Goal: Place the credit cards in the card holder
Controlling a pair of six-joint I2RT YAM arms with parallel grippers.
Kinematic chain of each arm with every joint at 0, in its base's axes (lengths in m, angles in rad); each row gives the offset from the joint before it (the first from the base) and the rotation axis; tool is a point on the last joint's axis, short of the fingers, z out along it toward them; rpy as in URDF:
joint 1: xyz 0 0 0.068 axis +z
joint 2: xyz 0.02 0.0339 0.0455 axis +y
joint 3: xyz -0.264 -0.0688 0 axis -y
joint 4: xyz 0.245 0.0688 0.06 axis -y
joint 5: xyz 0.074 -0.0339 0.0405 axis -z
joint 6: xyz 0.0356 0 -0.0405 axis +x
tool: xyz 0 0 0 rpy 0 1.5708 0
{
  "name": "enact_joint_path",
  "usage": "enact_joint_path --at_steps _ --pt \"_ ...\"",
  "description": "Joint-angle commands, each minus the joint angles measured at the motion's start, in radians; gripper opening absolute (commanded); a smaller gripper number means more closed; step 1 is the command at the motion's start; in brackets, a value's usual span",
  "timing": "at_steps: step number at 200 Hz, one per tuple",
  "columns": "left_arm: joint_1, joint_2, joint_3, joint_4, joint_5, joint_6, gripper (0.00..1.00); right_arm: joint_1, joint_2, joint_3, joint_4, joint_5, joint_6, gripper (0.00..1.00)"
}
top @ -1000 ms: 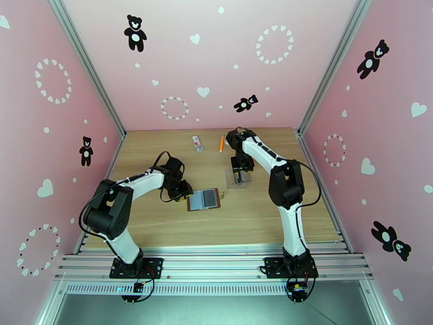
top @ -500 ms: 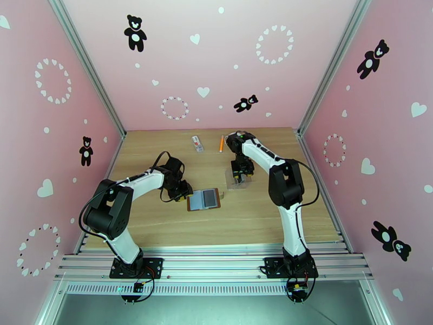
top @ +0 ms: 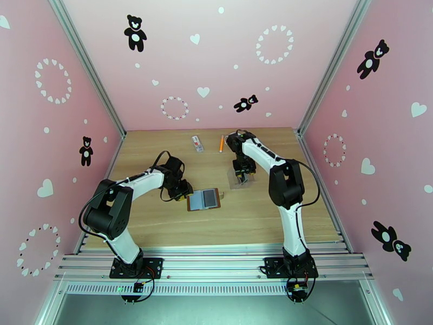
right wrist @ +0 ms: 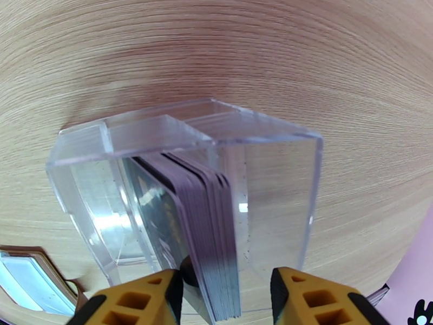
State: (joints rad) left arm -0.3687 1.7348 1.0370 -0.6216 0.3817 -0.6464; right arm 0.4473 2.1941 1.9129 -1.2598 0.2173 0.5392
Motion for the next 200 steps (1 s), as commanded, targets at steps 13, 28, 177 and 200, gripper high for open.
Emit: enact_joint_path --at_steps 13,28,177,200 --pt "0.004 0.022 0.020 -0.023 0.009 0.021 0.36 -0.015 -0.060 0.011 -0.042 0.024 -0.010 0.43" --pt "0.002 0.020 0.020 -0.023 0.008 0.021 0.36 -0.015 -0.066 0.002 -0.037 0.023 -0.011 0.38" --pt "0.002 0.011 0.009 -0.017 0.004 0.014 0.36 -0.015 -0.096 -0.022 0.012 -0.043 -0.040 0.00" --pt "0.003 0.011 0.009 -0.017 0.005 0.013 0.36 -0.020 -0.102 -0.022 0.025 -0.037 -0.037 0.33"
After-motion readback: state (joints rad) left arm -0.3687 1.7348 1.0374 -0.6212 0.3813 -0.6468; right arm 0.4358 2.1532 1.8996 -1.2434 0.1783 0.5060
